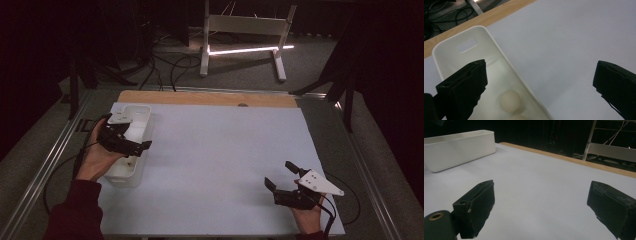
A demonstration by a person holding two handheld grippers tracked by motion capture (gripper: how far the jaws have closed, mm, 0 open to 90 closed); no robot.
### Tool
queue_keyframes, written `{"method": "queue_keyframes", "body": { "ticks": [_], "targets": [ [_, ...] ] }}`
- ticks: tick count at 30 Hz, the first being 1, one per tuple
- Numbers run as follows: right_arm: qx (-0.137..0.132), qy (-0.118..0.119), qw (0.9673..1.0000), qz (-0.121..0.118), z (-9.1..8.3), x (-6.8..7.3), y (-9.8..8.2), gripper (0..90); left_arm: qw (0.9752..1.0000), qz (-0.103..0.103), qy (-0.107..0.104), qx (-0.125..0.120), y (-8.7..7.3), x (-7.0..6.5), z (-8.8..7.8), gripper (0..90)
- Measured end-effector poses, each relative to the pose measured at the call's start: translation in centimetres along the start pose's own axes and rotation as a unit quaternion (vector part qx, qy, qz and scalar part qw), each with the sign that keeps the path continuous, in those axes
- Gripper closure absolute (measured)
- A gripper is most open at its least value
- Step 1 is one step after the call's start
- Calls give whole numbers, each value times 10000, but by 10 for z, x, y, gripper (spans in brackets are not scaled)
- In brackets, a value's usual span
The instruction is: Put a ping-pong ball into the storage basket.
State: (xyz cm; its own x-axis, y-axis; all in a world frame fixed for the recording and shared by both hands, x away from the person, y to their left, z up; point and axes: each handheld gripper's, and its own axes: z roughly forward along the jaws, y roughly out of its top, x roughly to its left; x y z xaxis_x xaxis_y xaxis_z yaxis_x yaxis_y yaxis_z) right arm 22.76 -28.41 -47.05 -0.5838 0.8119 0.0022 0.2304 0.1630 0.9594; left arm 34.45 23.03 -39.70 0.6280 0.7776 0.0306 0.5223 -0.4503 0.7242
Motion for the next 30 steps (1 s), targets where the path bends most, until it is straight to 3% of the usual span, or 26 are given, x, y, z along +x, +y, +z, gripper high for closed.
{"method": "queue_keyframes", "body": {
  "ticks": [17, 30],
  "targets": [
    [-12, -2, 10000, -6, -1, 0, 0, 72, 9998, 86, -101, -167, -2, -18, 8, 3],
    [-5, -5, 10000, -1, -1, 0, 1, 72, 9991, -69, -43, -408, -23, -27, 7, 3]
  ]
}}
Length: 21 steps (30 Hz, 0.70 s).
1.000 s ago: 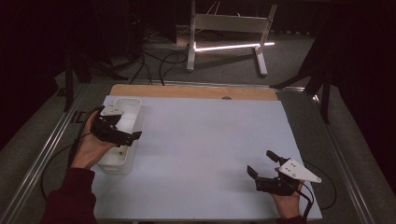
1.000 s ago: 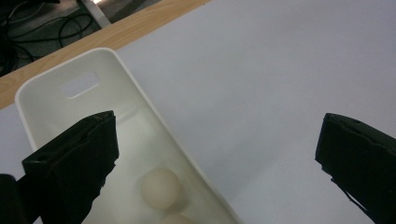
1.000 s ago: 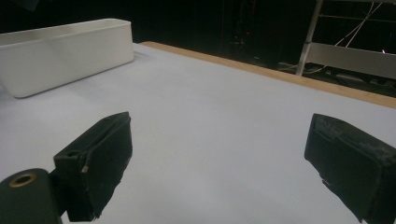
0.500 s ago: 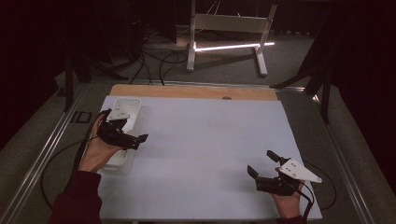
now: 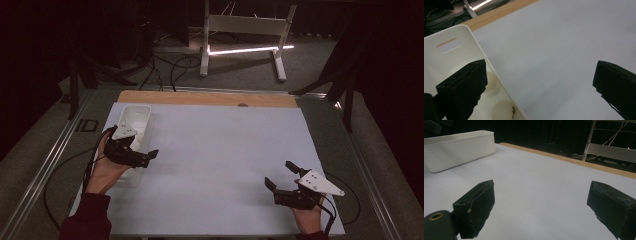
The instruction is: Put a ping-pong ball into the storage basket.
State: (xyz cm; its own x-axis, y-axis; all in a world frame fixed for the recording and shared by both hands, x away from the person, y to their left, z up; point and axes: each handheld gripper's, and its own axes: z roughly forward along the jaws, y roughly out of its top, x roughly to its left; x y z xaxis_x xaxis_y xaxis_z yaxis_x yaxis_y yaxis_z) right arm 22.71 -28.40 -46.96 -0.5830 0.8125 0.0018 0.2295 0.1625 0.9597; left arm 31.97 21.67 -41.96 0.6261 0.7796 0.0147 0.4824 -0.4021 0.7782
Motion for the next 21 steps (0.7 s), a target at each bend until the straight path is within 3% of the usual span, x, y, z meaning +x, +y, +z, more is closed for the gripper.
{"method": "queue_keyframes", "body": {
  "ticks": [14, 21],
  "targets": [
    [2, 11, 10000, -11, 1, 1, 0, 72, 9986, -27, 219, -483, -23, -15, -10, 3],
    [18, 34, 10000, -1, 2, 0, -1, 72, 9956, -166, 203, -897, -40, -17, -12, 3]
  ]
}}
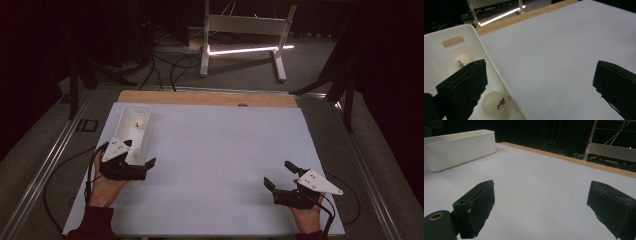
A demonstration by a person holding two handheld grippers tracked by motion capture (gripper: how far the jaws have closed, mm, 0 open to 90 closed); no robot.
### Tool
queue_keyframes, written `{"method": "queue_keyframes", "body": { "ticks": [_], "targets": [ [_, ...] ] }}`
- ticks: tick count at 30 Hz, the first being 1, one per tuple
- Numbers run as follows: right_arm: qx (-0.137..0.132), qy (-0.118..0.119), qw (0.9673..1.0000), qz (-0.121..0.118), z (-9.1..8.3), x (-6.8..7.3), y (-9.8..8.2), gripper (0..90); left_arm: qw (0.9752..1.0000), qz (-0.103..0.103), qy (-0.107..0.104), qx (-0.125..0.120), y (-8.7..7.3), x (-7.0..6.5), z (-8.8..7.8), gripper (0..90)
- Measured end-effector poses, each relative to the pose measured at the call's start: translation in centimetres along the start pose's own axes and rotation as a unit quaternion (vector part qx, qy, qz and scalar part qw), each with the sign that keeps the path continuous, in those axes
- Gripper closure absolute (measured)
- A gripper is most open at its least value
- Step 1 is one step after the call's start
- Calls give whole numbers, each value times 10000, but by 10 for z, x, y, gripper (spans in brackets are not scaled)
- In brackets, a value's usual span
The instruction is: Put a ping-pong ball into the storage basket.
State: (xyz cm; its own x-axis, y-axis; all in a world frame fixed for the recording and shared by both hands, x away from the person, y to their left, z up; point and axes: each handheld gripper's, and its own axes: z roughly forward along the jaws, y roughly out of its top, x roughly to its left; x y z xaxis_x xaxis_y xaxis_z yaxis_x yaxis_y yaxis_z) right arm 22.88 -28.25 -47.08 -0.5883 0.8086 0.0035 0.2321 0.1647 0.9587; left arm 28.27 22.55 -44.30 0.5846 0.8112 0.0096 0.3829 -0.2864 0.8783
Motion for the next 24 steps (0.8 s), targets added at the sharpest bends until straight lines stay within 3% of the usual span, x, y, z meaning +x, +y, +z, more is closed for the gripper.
{"method": "queue_keyframes", "body": {
  "ticks": [6, 11, 24],
  "targets": [
    [50, 25, 10000, -30, 3, 1, -1, 72, 9993, 3, -16, -376, -6, -4, -5, 4],
    [80, 29, 9999, -65, 5, 1, -1, 72, 9986, -40, 8, -518, -12, -4, -8, 4],
    [149, 38, 9998, -84, 6, 0, -5, 72, 9981, -129, 168, -584, -21, -1, -8, 3]
  ]
}}
